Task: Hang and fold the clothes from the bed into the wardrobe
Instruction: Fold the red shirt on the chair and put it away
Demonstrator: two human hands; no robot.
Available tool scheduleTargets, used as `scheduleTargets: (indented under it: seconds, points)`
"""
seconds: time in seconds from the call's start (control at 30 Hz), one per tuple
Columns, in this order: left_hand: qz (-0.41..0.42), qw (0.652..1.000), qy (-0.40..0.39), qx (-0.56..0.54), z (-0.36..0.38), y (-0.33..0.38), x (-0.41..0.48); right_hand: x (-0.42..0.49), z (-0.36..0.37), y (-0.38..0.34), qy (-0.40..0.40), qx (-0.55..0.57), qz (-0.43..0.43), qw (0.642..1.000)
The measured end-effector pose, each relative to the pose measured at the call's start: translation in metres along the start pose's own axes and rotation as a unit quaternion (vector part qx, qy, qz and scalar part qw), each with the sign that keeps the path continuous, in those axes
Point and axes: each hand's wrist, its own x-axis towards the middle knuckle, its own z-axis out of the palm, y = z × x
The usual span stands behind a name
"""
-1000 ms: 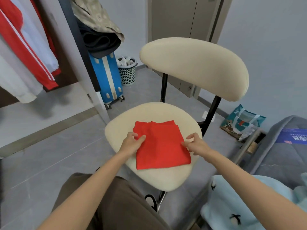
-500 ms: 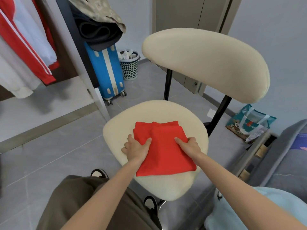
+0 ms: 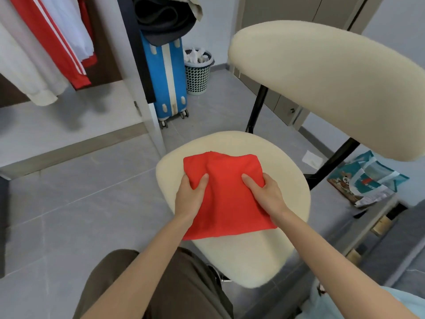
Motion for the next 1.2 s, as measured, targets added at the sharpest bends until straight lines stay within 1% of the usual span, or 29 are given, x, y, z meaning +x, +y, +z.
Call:
scheduleTargets:
  seconds: [0.17,0.3,0.43,0.57,0.7,0.77,0.93,1.2]
  points:
    - [0.008,0.997,0.055,-0.048,-0.056,0.023,0.052,0.032,0.052,-0.062,-0.031,0.023,-0.038,0.999]
    - [-0.018,0.996,0.076,-0.052,-0.113,0.039,0.083,0.051,0.102,-0.114,-0.065,0.029,-0.031,0.997]
    - [-0.042,0.991,0.104,-0.073,-0.182,0.076,0.087,0.042,0.139,-0.184,-0.105,0.033,-0.031,0.993]
    - [-0.052,0.986,0.134,-0.086,-0.26,0.15,0.071,0.013,0.155,-0.29,-0.146,0.03,-0.044,0.988]
    - [-0.061,0.977,0.175,-0.11,-0.343,0.242,0.042,-0.026,0.162,-0.41,-0.196,0.042,-0.066,0.978]
    - [-0.051,0.974,0.192,-0.11,-0.384,0.288,0.027,-0.046,0.164,-0.469,-0.214,0.042,-0.081,0.973]
    - [0.015,0.972,0.216,-0.088,-0.484,0.395,-0.001,-0.085,0.176,-0.601,-0.263,0.07,-0.129,0.954]
    - [0.123,0.96,0.239,-0.074,-0.612,0.536,-0.022,-0.127,0.192,-0.778,-0.284,0.122,-0.246,0.919]
